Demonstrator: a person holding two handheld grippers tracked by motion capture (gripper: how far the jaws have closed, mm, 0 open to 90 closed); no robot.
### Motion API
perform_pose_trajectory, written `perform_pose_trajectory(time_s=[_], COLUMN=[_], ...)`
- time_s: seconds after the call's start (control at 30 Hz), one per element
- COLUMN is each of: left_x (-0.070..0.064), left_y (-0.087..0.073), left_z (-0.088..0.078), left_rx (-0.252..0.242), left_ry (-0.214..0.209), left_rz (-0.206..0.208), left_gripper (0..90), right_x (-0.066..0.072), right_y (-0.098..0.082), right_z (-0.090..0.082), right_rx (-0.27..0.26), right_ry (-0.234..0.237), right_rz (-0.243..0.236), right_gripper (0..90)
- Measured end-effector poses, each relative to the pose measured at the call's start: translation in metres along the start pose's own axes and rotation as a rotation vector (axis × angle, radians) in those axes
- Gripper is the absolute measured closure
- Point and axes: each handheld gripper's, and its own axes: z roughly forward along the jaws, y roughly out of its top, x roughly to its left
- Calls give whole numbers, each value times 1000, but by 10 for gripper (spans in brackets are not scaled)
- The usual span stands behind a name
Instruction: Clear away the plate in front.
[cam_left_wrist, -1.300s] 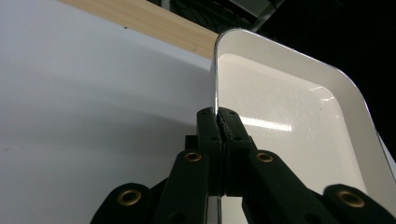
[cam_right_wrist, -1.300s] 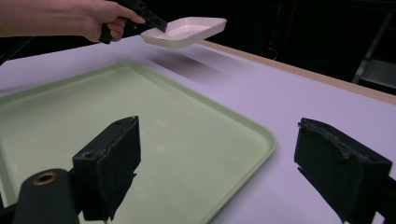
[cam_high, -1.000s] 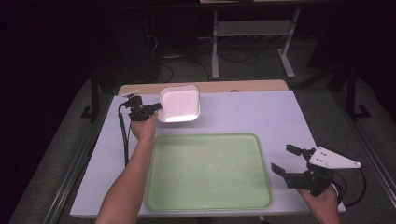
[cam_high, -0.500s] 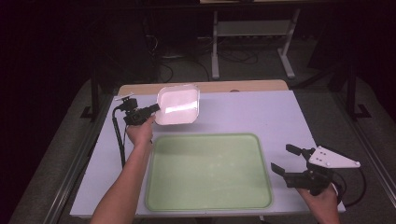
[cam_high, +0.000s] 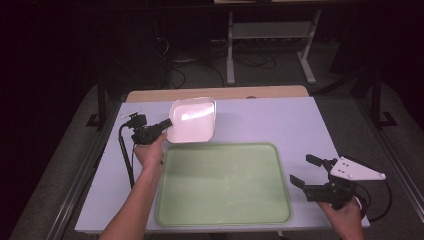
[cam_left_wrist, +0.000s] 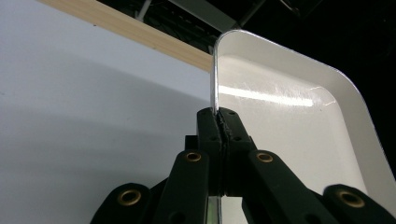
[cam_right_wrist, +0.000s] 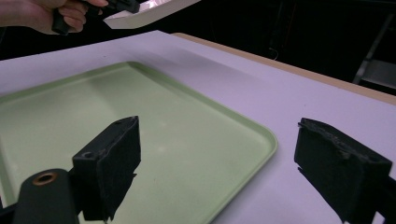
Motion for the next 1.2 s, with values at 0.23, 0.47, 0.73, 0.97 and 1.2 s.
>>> perform_pose_trajectory(time_s=[0.23, 0.47, 0.73, 0.97, 1.2], left_x=[-6, -14, -16, -21, -27], left_y=[-11, -31, -46, -63, -87], left_z=[-10, -20, -26, -31, -35], left_rx=[-13, -15, -20, -21, -14], left_ry=[-8, -16, -14, -1, 14], left_rz=[1, -3, -16, -17, -16], left_gripper=[887, 887, 887, 887, 886], right_x=[1, 2, 3, 4, 4], right_y=[1, 1, 1, 1, 1], right_z=[0, -1, -1, -2, -1], right_rx=[-3, -6, -5, -6, -5], right_ry=[-1, 0, -2, -1, 1], right_rz=[-4, -8, -7, -10, -11], right_gripper=[137, 137, 137, 137, 137])
